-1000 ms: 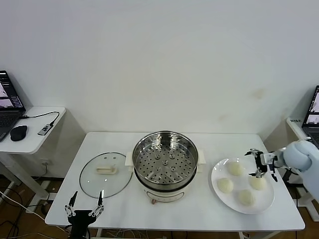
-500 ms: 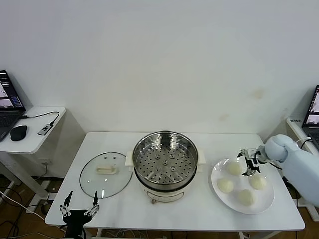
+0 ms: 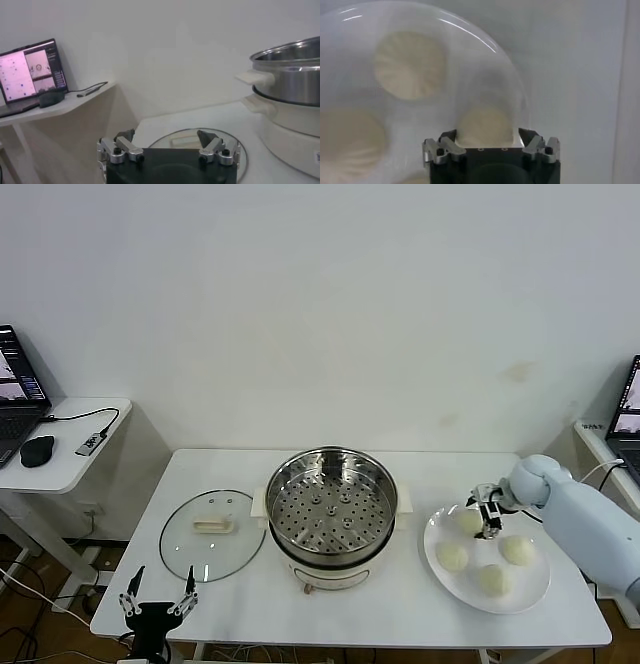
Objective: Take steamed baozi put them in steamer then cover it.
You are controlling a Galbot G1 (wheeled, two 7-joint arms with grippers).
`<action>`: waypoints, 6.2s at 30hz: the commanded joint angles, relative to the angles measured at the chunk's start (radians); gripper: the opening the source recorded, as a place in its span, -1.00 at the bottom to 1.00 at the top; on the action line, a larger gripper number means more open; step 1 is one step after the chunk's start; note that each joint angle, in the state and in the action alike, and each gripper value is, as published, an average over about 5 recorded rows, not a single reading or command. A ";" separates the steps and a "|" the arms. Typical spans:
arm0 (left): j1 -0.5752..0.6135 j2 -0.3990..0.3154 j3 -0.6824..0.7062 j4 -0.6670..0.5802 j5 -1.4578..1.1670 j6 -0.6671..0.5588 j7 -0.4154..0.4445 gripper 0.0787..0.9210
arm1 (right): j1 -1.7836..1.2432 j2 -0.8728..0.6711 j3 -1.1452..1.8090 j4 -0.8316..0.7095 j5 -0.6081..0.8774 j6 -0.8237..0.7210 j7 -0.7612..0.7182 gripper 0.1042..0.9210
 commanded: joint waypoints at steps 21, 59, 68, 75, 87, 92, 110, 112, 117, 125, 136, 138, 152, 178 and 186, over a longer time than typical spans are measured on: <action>0.003 0.016 0.002 -0.007 -0.038 0.001 0.004 0.77 | 0.247 -0.244 -0.171 0.270 0.231 -0.042 -0.032 0.20; 0.007 0.003 -0.011 -0.026 -0.082 -0.020 0.022 0.77 | 0.735 0.401 -0.794 0.188 0.379 0.317 0.083 0.22; 0.010 -0.007 -0.012 -0.022 -0.080 -0.022 0.022 0.77 | 0.701 0.410 -0.809 0.163 0.226 0.430 0.097 0.23; 0.007 -0.016 -0.008 -0.016 -0.074 -0.027 0.021 0.77 | 0.666 0.439 -0.781 0.102 0.127 0.491 0.138 0.24; 0.005 -0.026 -0.009 -0.017 -0.067 -0.030 0.021 0.77 | 0.626 0.480 -0.746 0.022 0.046 0.555 0.190 0.40; 0.004 -0.025 -0.009 -0.022 -0.066 -0.028 0.021 0.77 | 0.652 0.447 -0.750 0.080 0.119 0.532 0.181 0.70; 0.000 0.024 0.012 -0.052 -0.067 -0.005 0.026 0.77 | 0.940 -0.184 -0.839 0.706 0.643 -0.302 0.024 0.76; 0.000 0.033 0.015 -0.055 -0.068 -0.004 0.027 0.77 | 0.935 -0.276 -0.840 0.757 0.643 -0.345 0.028 0.76; -0.001 0.046 0.028 -0.054 -0.065 -0.003 0.024 0.77 | 0.889 -0.430 -0.850 0.834 0.584 -0.394 0.040 0.76; 0.003 0.051 0.045 -0.047 -0.056 -0.004 0.021 0.77 | 0.631 -0.579 -0.743 0.826 0.441 -0.311 0.025 0.76; 0.002 0.037 0.039 -0.031 -0.042 -0.002 0.024 0.77 | 0.108 -0.498 -0.330 0.669 0.303 -0.227 0.007 0.76; 0.004 0.034 0.034 -0.032 -0.042 -0.001 0.025 0.77 | 0.075 -0.461 -0.310 0.643 0.291 -0.218 0.017 0.76; 0.003 0.030 -0.002 -0.019 -0.047 0.000 0.026 0.77 | 0.067 -0.259 -0.309 0.459 0.255 -0.191 0.052 0.76; -0.029 0.031 -0.009 0.010 -0.059 0.003 0.028 0.77 | 0.093 -0.151 -0.345 0.378 0.256 -0.224 0.030 0.31; -0.026 0.030 -0.008 0.004 -0.058 0.003 0.028 0.77 | 0.157 -0.213 -0.363 0.427 0.292 -0.227 -0.005 0.18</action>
